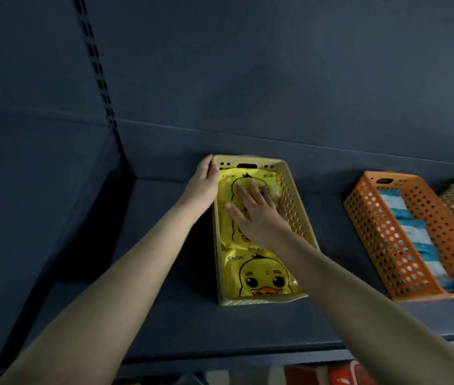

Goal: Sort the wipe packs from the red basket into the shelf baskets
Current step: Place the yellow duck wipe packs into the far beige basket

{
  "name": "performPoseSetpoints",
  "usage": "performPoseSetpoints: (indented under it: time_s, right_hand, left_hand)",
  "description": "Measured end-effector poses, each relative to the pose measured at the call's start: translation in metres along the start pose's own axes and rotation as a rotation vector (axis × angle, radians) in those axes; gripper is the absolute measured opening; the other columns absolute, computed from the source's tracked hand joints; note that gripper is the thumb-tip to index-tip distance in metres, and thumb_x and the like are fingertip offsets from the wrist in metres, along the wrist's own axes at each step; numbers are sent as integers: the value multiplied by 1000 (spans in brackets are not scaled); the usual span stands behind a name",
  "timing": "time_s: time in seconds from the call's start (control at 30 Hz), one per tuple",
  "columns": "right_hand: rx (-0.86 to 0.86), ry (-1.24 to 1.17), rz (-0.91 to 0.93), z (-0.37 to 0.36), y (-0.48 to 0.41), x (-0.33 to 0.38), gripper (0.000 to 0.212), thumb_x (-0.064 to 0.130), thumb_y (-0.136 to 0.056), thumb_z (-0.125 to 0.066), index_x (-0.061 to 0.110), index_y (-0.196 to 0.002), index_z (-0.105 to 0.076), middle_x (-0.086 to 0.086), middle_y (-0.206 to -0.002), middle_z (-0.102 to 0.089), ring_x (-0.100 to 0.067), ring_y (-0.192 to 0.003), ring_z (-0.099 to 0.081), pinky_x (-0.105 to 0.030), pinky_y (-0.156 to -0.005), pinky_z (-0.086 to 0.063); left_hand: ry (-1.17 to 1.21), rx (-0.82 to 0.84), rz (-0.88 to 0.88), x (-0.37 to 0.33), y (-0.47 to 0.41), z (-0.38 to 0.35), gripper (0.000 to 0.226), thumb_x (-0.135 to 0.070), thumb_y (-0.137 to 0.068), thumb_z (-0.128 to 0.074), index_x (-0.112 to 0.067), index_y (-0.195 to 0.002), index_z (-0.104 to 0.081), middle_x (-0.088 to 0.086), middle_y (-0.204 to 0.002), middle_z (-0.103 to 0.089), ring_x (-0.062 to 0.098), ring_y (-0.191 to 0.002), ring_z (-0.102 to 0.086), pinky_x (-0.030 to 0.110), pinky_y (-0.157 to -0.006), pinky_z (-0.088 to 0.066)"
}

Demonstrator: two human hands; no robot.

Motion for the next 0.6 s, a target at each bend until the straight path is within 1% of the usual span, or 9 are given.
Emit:
performPoseSetpoints:
  time_s: [0.07,0.17,0.23,0.3,0.37,0.4,0.47,0.53,0.6]
  right_hand:
    - [-51,-102,17,25,11,-2,73,67,-92,-31,36,-153,-5,7,-162,8,-22,-149,11,-53,-119,-4]
    - [-179,-116,110,70,37,-9,71,57,-93,-45,30,-153,-18,2,-162,-8,-24,-149,-7,-51,-119,-19]
    - [-264,-125,156,100,65,-22,67,52,-93,-48,28,-151,-24,-1,-161,-15,-25,-148,-14,-51,-117,-23]
    - [-378,-127,161,127,103,-46,64,47,-93,-52,25,-149,-30,-3,-159,-23,-25,-147,-21,-47,-116,-26]
    - [-512,-112,118,151,153,-79,60,43,-92,-55,22,-146,-37,-4,-154,-35,-23,-142,-33,-37,-114,-29]
    - [-573,-110,86,159,183,-98,58,41,-92,-56,21,-144,-41,-5,-150,-43,-23,-138,-39,-33,-110,-33]
    - [-643,-117,0,165,245,-141,53,41,-92,-55,24,-142,-45,-5,-140,-53,-26,-128,-49,-31,-100,-38]
    - [-628,-150,-101,153,308,-192,52,41,-94,-53,27,-142,-44,-3,-136,-56,-26,-121,-53,-31,-90,-41]
    - [-591,-230,-173,131,368,-238,50,38,-95,-53,25,-142,-45,-4,-134,-57,-26,-119,-55,-31,-86,-42]
  left_hand:
    - [-54,18,3,-6,5,12,54,-42,-102,-38,-20,-151,-29,2,-156,-33,17,-141,-34,27,-111,-25]
    - [-189,-14,-76,-32,24,31,54,-38,-99,-46,-14,-147,-37,5,-149,-43,19,-136,-42,31,-111,-31]
    - [-344,-46,-185,-59,48,30,51,-37,-98,-49,-15,-144,-42,5,-146,-47,21,-132,-45,32,-108,-34]
    - [-455,-89,-294,-86,78,16,47,-35,-98,-50,-16,-141,-46,5,-144,-49,22,-130,-47,31,-103,-36]
    - [-495,-134,-395,-110,112,-9,43,-33,-98,-51,-17,-138,-50,5,-141,-50,23,-127,-49,32,-101,-38]
    - [-495,-158,-445,-119,131,-26,40,-31,-98,-51,-17,-136,-51,4,-139,-52,23,-125,-50,33,-100,-39]
    - [-485,-190,-552,-134,174,-65,36,-27,-97,-52,-16,-131,-55,4,-135,-56,25,-124,-51,34,-101,-39]
    - [-459,-177,-653,-140,223,-113,35,-22,-95,-54,-12,-129,-57,6,-133,-57,26,-123,-51,34,-104,-37]
    - [-444,-149,-715,-134,272,-164,37,-20,-93,-57,-8,-128,-57,10,-134,-57,27,-125,-50,36,-107,-35]
Point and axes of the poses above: each hand's wrist, its own y-axis away from the middle knuckle, its own z-axis out of the back of the hand, x = y × z, the point moved 9 cm from there along -y, towards the middle knuckle
